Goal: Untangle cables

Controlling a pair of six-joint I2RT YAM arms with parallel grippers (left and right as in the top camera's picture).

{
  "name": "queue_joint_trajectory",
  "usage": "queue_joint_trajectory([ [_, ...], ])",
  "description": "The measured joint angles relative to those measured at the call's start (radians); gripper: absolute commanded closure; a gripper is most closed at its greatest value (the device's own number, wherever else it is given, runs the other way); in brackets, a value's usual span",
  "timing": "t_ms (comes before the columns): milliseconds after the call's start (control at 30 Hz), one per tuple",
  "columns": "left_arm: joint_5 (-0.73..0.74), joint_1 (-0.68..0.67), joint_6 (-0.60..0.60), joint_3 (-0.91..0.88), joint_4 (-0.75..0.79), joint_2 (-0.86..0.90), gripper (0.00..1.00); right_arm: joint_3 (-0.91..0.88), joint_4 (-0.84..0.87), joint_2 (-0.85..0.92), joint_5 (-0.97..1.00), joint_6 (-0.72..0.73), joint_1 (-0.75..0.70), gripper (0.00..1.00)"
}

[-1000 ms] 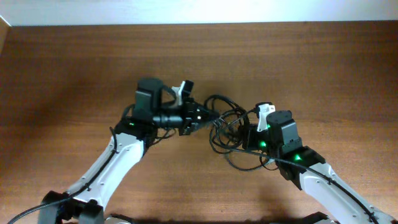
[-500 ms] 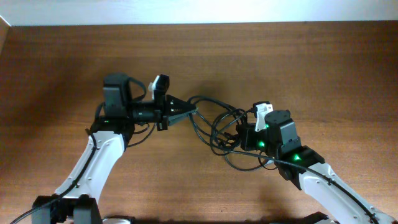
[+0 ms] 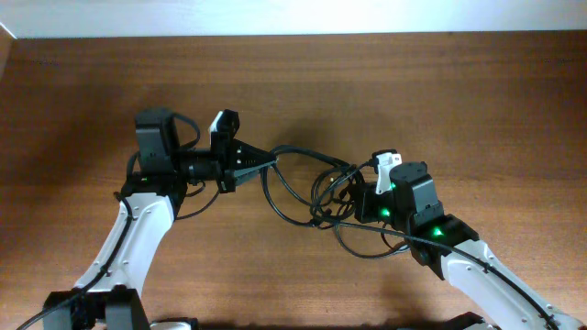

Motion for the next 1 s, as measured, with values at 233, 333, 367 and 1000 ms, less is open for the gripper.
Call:
queue_joint_trajectory([
  [233, 0.012, 0.016, 0.129, -0.008, 0.194, 0.003, 1.00, 0.019, -0.034, -0.011, 0.034, -0.015, 0.007, 0.96],
  [333, 0.014, 0.016, 0.231, -0.008, 0.208, 0.006, 1.00, 0.027, -0.075, -0.016, 0.037, -0.019, -0.017, 0.96],
  [367, 0.013, 0.016, 0.253, -0.008, 0.209, 0.009, 1.00, 0.030, -0.097, -0.019, 0.035, -0.018, -0.036, 0.96],
  [1000, 0.041, -0.013, 0.638, 0.003, 0.231, 0.009, 0.89, -0.021, -0.128, 0.008, -0.073, -0.010, -0.313, 0.96],
])
